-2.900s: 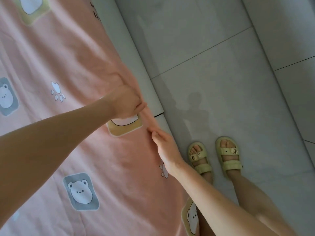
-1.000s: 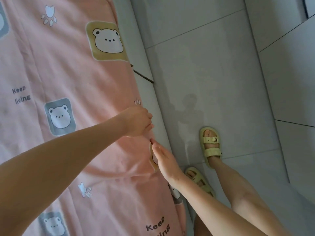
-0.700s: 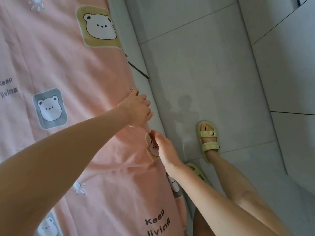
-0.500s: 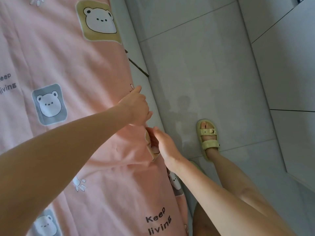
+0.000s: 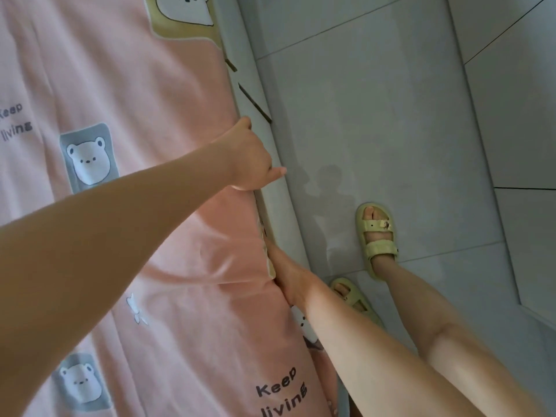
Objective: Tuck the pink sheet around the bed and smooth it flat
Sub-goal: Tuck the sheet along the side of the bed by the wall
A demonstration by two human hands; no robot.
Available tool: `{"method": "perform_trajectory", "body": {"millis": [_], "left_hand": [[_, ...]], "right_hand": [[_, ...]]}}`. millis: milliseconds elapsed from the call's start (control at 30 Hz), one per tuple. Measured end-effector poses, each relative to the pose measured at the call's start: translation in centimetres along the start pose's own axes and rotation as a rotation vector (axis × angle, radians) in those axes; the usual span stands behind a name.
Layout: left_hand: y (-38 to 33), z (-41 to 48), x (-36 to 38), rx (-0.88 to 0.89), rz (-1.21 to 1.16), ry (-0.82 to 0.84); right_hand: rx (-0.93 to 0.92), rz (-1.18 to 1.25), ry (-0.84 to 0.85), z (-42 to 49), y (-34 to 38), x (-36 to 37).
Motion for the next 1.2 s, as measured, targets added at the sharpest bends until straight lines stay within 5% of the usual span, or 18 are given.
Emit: {"method": "perform_trajectory", "body": {"millis": [233, 500, 600, 800, 1000, 1200], "left_hand": [[-2.9, -1.9, -1.7, 0.066, -0.182, -0.322], [-10.7, -4.9, 0.9, 0.187, -0.171, -0.202], [-12.1, -4.7, 0.6, 0.165, -0.192, -0.277], [-11.4, -9.0, 0.4, -0.074, -0.738, -0.593], [-12.5, -16.6, 1.7, -0.533, -0.876, -0.845], [-15.5, -21.3, 5.9, -0.910, -0.971, -0.768]], "right_hand": [[0.040, 0.240, -0.009, -3.3, -10.2, -4.7], [0.045, -0.058, -0.156, -5.8, -14.0, -7.5], [0.124, -0.018, -0.216, -6.9, -18.2, -9.7], [0.188, -0.156, -0.376, -9.4, -18.6, -12.9], [-0.073, -0.650, -0.496, -11.8, -13.4, -12.9], [-0.180, -0.871, -0.303, -12.3, -12.2, -8.3]]}}
Point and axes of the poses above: each hand's wrist, its own z-axis towards the middle knuckle, its own x-axis out of the palm, y = z × x, the point moved 9 cm from there along z, towards the middle knuckle, and after that the axes turned 1 degree about -x, right-handed, at the moved point
